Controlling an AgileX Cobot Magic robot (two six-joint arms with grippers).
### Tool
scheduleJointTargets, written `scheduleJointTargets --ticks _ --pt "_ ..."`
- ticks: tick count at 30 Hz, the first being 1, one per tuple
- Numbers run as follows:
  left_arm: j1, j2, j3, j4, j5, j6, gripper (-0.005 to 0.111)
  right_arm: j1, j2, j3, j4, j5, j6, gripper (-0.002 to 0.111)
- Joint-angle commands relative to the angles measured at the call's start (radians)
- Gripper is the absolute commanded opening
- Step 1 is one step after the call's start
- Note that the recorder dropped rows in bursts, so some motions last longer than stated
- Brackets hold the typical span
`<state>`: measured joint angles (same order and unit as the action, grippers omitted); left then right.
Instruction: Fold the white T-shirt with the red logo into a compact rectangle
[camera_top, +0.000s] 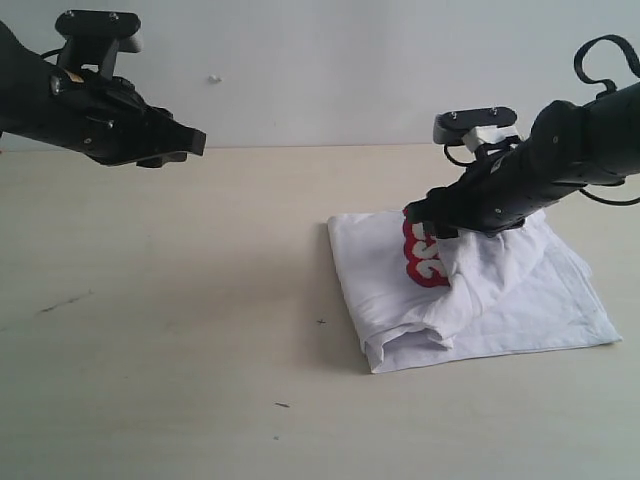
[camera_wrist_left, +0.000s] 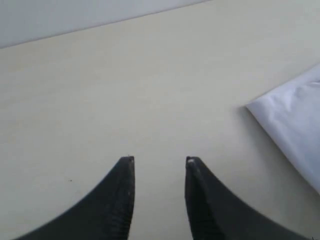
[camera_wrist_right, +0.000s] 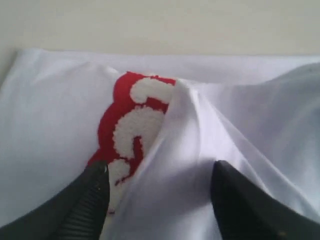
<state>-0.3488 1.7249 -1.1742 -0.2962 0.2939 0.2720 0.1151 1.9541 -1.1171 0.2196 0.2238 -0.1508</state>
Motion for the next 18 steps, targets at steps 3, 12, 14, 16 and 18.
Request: scheduleJointTargets --ticks 3,12,14,16,18 --pt "0.0 -0.005 0.003 -0.007 -0.003 0.002 0.035 0.001 0.024 -0.006 -0.018 -0.053 0.022 0.046" --pt "0.0 -0.005 0.003 -0.007 -0.013 0.002 0.035 0.001 -0.033 -0.006 -0.04 0.032 -0.003 0.0" --pt "0.0 -0.005 0.003 -0.007 -0.013 0.002 0.035 0.001 -0.066 -0.006 -0.04 0.059 -0.003 0.0" --pt "0.0 -0.005 0.003 -0.007 -0.014 0.002 0.035 0.001 -0.106 -0.004 -0.042 0.081 -0.003 0.0" --pt "0.0 -0.005 0.003 -0.007 -0.019 0.002 0.035 0.001 -0.158 0.024 -0.042 0.081 0.019 0.0"
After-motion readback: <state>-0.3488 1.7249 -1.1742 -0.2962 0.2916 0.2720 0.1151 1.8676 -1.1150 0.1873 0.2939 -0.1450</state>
